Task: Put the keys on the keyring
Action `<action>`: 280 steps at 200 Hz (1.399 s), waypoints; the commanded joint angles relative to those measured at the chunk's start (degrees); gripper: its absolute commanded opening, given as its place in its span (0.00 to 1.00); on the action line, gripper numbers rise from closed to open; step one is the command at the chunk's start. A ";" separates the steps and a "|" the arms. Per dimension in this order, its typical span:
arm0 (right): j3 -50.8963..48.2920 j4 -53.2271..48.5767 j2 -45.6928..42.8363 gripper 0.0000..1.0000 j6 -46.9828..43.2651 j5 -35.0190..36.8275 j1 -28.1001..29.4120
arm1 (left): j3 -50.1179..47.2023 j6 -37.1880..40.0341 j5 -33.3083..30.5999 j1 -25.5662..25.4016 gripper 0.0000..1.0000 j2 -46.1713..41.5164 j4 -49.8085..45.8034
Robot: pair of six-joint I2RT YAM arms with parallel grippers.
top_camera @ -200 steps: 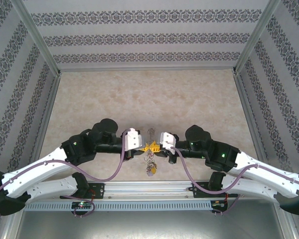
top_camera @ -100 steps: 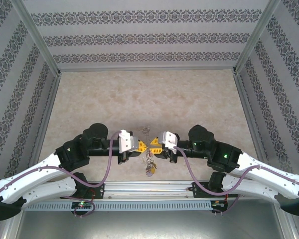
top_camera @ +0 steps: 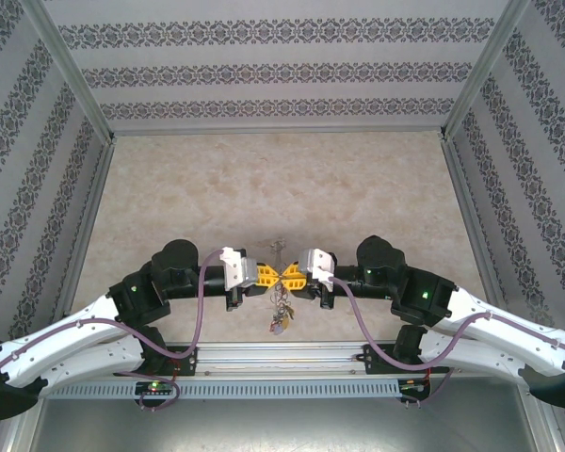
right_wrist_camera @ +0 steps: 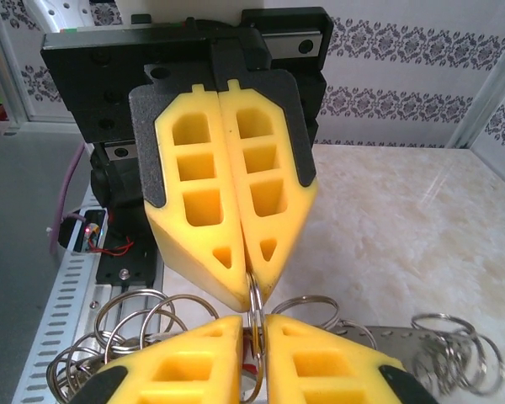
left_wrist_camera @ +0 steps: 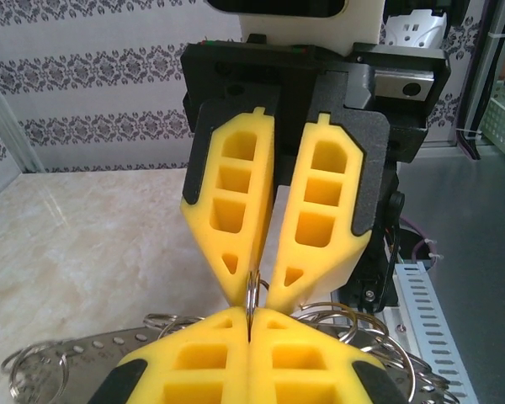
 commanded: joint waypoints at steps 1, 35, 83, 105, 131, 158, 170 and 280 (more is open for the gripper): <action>-0.80 1.63 -0.78 0.10 0.39 -1.10 -0.02 | -0.21 -1.07 0.95 -0.02 0.00 -0.90 8.04; -1.31 1.42 -2.27 0.00 -0.49 1.19 -0.10 | -0.17 -1.22 0.54 -0.06 0.00 -0.54 7.70; -0.69 -0.77 -2.40 0.00 -2.66 3.58 -0.14 | 8.41 4.20 -4.27 -0.85 0.10 4.93 -10.84; 0.30 -1.58 -1.26 0.00 -3.23 3.73 -0.10 | 10.09 5.98 -6.02 -1.25 0.14 6.38 -15.17; 1.28 -2.32 -0.26 0.00 -3.57 3.73 -0.10 | 10.95 6.82 -6.81 -1.55 0.15 7.13 -17.11; 1.74 -2.59 0.42 0.00 -3.70 3.27 -0.10 | 12.08 7.66 -6.88 -1.80 0.15 8.68 -19.19; 2.00 -2.57 0.72 0.00 -3.62 3.16 -0.08 | 12.36 8.00 -6.98 -2.06 0.14 9.25 -19.61; -0.48 -0.24 -2.08 0.20 -1.91 1.03 -0.04 | 8.22 3.12 -2.15 -2.27 0.00 2.42 -10.62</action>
